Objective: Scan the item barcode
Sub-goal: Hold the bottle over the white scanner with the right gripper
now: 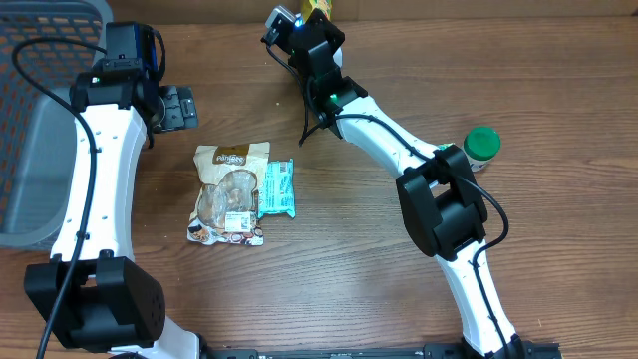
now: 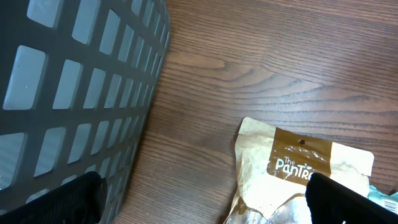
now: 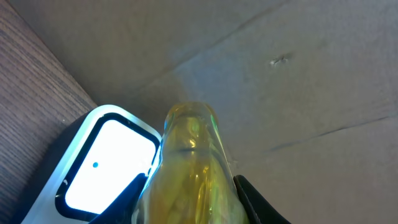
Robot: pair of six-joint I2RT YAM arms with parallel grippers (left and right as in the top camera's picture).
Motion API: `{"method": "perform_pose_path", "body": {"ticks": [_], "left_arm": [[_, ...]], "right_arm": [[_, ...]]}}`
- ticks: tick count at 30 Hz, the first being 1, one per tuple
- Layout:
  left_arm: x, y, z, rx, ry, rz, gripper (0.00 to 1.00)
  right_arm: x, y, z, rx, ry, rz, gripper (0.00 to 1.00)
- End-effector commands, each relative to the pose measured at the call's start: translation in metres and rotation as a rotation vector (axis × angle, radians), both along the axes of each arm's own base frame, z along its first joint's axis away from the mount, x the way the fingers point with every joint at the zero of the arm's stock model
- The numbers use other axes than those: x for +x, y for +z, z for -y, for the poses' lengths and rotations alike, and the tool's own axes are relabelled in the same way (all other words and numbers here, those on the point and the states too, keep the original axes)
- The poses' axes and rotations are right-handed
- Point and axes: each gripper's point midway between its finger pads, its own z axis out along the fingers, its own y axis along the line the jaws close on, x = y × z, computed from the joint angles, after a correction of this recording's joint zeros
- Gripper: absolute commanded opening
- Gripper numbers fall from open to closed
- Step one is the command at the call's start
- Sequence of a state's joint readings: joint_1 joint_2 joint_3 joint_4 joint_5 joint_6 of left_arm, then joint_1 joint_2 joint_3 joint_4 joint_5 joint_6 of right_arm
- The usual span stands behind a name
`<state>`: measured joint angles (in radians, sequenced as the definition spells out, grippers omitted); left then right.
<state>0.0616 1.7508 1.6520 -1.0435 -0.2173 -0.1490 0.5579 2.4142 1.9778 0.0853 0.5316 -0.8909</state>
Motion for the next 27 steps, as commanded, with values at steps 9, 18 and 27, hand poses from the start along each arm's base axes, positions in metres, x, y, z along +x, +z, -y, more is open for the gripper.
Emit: {"method": "perform_pose_path", "body": {"ticks": [9,18,27], "left_arm": [[0.003,0.012,-0.004,0.007,-0.004,0.031,0.99],[0.003,0.012,-0.004,0.007,-0.004,0.031,1.0],[0.003,0.012,-0.004,0.007,-0.004,0.031,1.0]], "right_arm": [[0.007,0.002,0.01,0.067,-0.06,0.023,0.2],[-0.013,0.087,0.022,0.223,-0.115,0.093,0.16],[-0.073,0.099,0.068,0.564,-0.229,-0.254,0.16]]}}
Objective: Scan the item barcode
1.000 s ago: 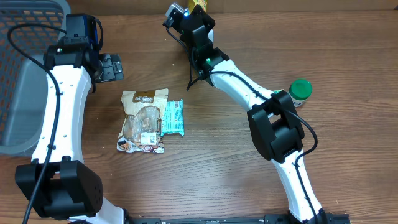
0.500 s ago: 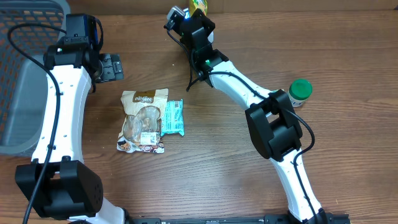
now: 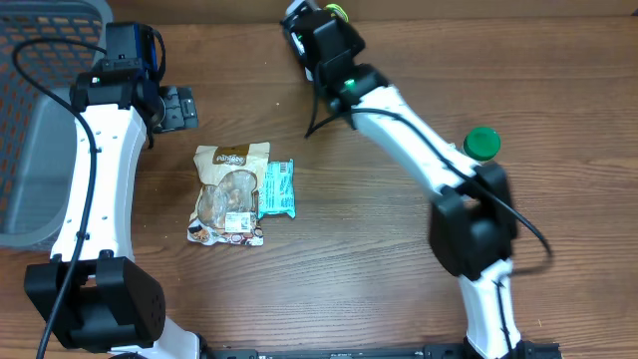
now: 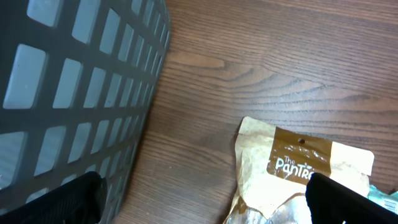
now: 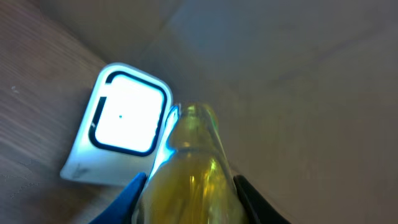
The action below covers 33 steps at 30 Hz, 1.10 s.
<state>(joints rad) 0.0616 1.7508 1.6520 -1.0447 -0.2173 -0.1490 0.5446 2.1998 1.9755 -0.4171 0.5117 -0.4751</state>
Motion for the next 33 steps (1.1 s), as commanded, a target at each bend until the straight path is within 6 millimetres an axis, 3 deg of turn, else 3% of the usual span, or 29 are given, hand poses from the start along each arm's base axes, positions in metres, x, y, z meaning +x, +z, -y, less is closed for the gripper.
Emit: {"method": "perform_pose_path", "body": {"ticks": [1,9,18,33], "left_arm": [[0.003,0.013,-0.004,0.007,-0.004,0.032,1.0],[0.003,0.013,-0.004,0.007,-0.004,0.032,1.0],[0.003,0.013,-0.004,0.007,-0.004,0.032,1.0],[0.003,0.013,-0.004,0.007,-0.004,0.032,1.0]], "right_arm": [[-0.028,0.061,0.038,0.34,-0.149,-0.049,0.16],[-0.099,-0.012,0.11,0.516,-0.423,-0.559,0.17],[-0.172,-0.043,0.166,0.55,-0.636,-0.934,0.18],[-0.216,-0.102,0.195,0.398,-0.772,-1.08,0.25]]}}
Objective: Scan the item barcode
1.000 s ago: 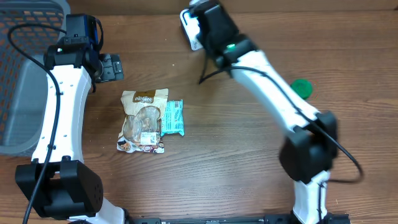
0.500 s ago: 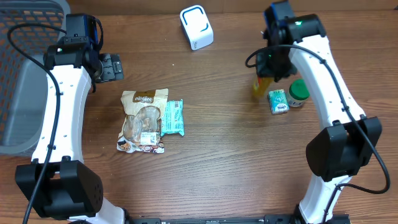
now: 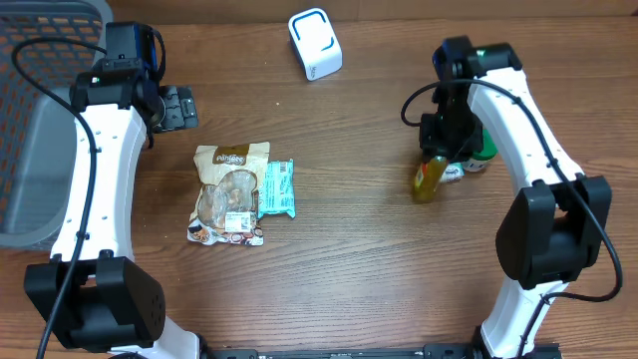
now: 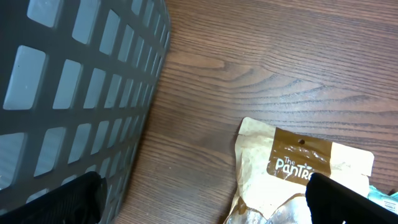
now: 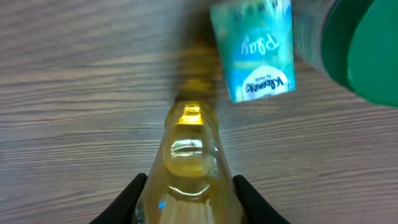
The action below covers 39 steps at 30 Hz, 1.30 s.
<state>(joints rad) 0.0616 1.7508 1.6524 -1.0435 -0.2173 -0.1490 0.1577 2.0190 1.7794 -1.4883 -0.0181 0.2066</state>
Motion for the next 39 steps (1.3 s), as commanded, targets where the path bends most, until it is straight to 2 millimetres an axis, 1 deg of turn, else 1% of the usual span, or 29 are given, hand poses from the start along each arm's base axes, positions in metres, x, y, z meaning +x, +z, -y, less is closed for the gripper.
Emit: {"method": "perform_pose_path", "body": {"ticks": [1,2,4,5,7,8,9,11,12,15,19,22,23,27,29,35,39], "left_arm": [[0.003,0.012,-0.004,0.007,-0.004,0.031,0.99],[0.003,0.012,-0.004,0.007,-0.004,0.031,1.0],[0.003,0.012,-0.004,0.007,-0.004,0.031,1.0],[0.003,0.012,-0.004,0.007,-0.004,0.031,1.0],[0.003,0.012,-0.004,0.007,-0.004,0.031,1.0],[0.003,0.012,-0.004,0.007,-0.004,0.031,1.0],[0.003,0.012,-0.004,0.007,-0.004,0.031,1.0],[0.003,0.012,-0.004,0.007,-0.004,0.031,1.0],[0.003,0.012,-0.004,0.007,-0.004,0.031,0.99],[0.003,0.012,-0.004,0.007,-0.004,0.031,1.0],[0.003,0.012,-0.004,0.007,-0.004,0.031,1.0],[0.003,0.012,-0.004,0.007,-0.004,0.031,1.0],[0.003,0.012,-0.004,0.007,-0.004,0.031,0.99],[0.003,0.012,-0.004,0.007,-0.004,0.031,0.99],[0.003,0.012,-0.004,0.007,-0.004,0.031,1.0],[0.003,0.012,-0.004,0.007,-0.004,0.031,0.99],[0.003,0.012,-0.004,0.007,-0.004,0.031,0.99]], "right_arm": [[-0.005,-0.005,0.01,-0.053,-0.003,-0.005,0.29],[-0.006,-0.007,0.01,-0.053,-0.003,-0.008,0.31],[-0.007,-0.009,0.01,-0.053,-0.003,-0.01,0.41],[-0.007,-0.009,0.011,-0.054,-0.003,-0.011,0.49],[-0.006,-0.009,0.01,-0.053,-0.003,-0.008,0.56],[-0.006,-0.009,0.01,-0.053,-0.003,-0.008,0.62],[-0.006,-0.009,0.01,-0.053,-0.003,-0.008,0.65],[-0.006,-0.009,0.01,-0.053,-0.003,-0.008,0.87],[-0.006,-0.009,0.01,-0.053,-0.003,-0.008,0.95],[-0.004,-0.009,0.01,-0.052,-0.003,0.001,1.0],[-0.001,-0.01,0.01,-0.049,-0.004,0.014,1.0],[-0.003,-0.009,0.01,-0.05,-0.004,0.003,0.95],[-0.004,-0.009,0.009,-0.05,-0.003,0.002,0.92],[-0.002,-0.006,0.007,-0.04,-0.027,0.011,0.89],[0.002,0.001,0.007,-0.037,-0.031,0.029,0.89],[0.011,0.03,0.005,-0.021,-0.032,0.121,0.89],[0.013,0.037,0.005,-0.017,-0.033,0.143,0.9]]}}
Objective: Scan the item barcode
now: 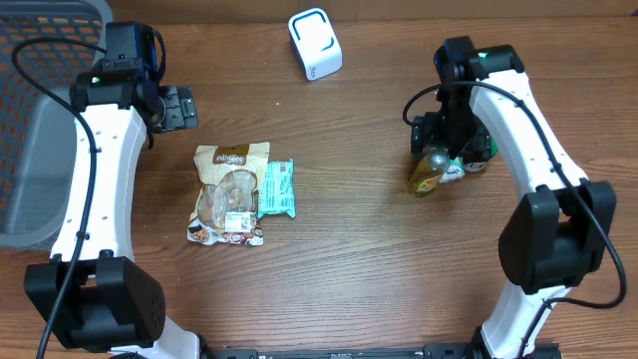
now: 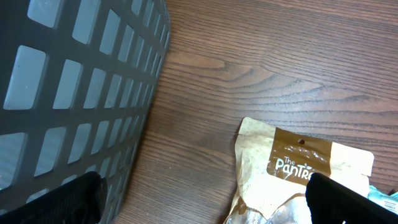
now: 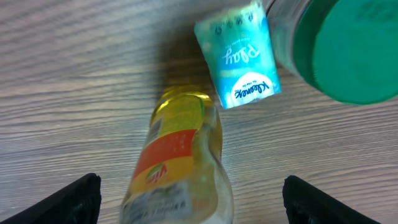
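A yellow bottle with an orange label [image 3: 180,168] sits tilted on the table at the right [image 1: 426,173], between the fingers of my right gripper [image 3: 198,200]. That gripper is open wide, both fingers apart from the bottle. The white scanner [image 1: 315,43] stands at the back middle of the table. Far to the left, my left gripper [image 2: 205,202] is open and holds nothing, hovering [image 1: 171,107] between the basket and the brown snack bag [image 2: 298,171].
A green-lidded jar [image 1: 482,146] and a small blue tissue pack [image 3: 239,53] lie right beside the bottle. The brown snack bag [image 1: 230,193] and a teal packet [image 1: 278,188] lie left of centre. A grey mesh basket [image 1: 30,150] fills the left edge.
My right gripper was shut on the yellow bottle beside the tissue pack. Now it is open and the bottle leans free between its fingers. The left arm has not moved.
My right gripper held the yellow bottle close to the lit scanner at the back, and was still there a moment later. Then it held the bottle at the right of the table by the green-lidded jar, and now it has let go there.
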Robot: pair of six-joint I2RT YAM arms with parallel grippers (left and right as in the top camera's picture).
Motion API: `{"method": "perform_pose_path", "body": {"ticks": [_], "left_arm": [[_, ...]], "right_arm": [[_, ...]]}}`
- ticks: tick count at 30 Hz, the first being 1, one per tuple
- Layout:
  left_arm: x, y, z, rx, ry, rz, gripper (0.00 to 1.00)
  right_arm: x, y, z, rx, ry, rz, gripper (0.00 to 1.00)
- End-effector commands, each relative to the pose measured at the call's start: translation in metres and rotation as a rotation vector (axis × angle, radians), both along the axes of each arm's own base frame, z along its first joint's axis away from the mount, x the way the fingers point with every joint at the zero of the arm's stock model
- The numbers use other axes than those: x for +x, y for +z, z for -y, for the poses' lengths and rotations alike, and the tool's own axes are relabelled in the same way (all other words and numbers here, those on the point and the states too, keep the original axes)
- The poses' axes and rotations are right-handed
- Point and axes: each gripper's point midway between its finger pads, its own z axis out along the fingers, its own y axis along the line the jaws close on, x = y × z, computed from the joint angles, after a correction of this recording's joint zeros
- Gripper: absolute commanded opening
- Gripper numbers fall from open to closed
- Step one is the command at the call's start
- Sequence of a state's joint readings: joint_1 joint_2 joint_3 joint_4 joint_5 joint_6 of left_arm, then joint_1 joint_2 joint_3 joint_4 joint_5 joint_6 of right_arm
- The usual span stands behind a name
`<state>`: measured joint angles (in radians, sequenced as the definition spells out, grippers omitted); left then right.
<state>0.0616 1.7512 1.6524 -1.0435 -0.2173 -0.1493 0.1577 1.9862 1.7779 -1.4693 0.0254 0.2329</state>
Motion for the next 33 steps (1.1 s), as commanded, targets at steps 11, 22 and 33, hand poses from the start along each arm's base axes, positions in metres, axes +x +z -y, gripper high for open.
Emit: {"method": "perform_pose_path", "body": {"ticks": [11,22,33], "left_arm": [[0.003,0.012,-0.004,0.007,-0.004,0.031,0.99],[0.003,0.012,-0.004,0.007,-0.004,0.031,1.0],[0.002,0.012,-0.004,0.007,-0.004,0.031,1.0]], "right_arm": [[0.001,0.028,-0.038,0.226,-0.145,0.034,1.0],[-0.004,0.01,-0.036,0.214,-0.2,0.002,0.7],[-0.019,0.003,-0.024,0.097,-0.306,-0.046,0.71]]}}
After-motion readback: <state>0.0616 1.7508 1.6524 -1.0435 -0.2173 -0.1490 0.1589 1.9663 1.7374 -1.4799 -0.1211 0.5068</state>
